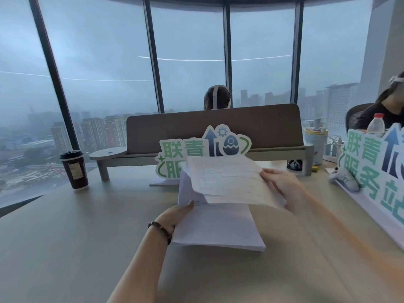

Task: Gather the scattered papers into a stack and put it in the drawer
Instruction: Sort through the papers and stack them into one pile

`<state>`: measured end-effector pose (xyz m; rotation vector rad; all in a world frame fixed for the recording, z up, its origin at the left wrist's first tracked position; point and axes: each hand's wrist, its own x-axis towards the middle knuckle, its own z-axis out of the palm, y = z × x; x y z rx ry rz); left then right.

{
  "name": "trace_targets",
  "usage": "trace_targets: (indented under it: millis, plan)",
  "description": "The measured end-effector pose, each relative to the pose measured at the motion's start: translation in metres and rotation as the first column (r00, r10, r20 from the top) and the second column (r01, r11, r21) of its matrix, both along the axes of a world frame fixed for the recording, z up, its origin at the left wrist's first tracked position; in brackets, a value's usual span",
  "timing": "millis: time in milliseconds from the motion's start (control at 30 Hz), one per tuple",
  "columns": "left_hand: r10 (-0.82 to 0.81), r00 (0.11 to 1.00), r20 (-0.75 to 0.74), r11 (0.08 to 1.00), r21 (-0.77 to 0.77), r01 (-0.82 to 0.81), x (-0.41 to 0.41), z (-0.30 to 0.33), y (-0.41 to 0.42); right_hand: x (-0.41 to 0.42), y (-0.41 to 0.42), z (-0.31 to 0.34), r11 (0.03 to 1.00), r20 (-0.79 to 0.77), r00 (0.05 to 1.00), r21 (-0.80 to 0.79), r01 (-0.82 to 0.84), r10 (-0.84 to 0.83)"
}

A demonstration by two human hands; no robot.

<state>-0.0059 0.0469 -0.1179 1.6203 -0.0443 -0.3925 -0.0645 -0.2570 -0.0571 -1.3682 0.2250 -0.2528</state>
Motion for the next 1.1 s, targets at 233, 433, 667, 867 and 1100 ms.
trace_targets:
  millis: [233, 433, 667, 867, 1100]
  plan:
    - [-0.079, 0.996, -0.049, 0.969, -0.238, 0.066, -0.004, 0.009, -0.011, 0.007, -0.005, -0.059, 0.944, -0.182, 0.969, -0.311, 0.107, -0.169]
    - [-0.127, 0.992, -0.005, 0.955, -0.272, 0.120, -0.006, 0.007, -0.014, -0.001, 0.022, -0.060, 0.978, -0.244, 0.970, -0.204, -0.040, -0.011]
    - [-0.132, 0.989, 0.065, 0.970, -0.197, 0.142, -0.012, 0.005, -0.018, -0.010, 0.040, -0.056, 0.991, -0.171, 0.978, -0.049, -0.128, 0.118]
    - [0.015, 0.979, 0.204, 0.979, -0.201, 0.027, -0.026, 0.012, -0.033, -0.019, 0.042, -0.042, 0.940, 0.140, 0.990, -0.333, 0.069, -0.023]
    - [0.174, 0.915, 0.363, 0.956, -0.284, -0.070, -0.033, 0.014, -0.044, -0.029, 0.048, -0.034, 0.871, 0.342, 0.938, -0.442, 0.215, -0.059]
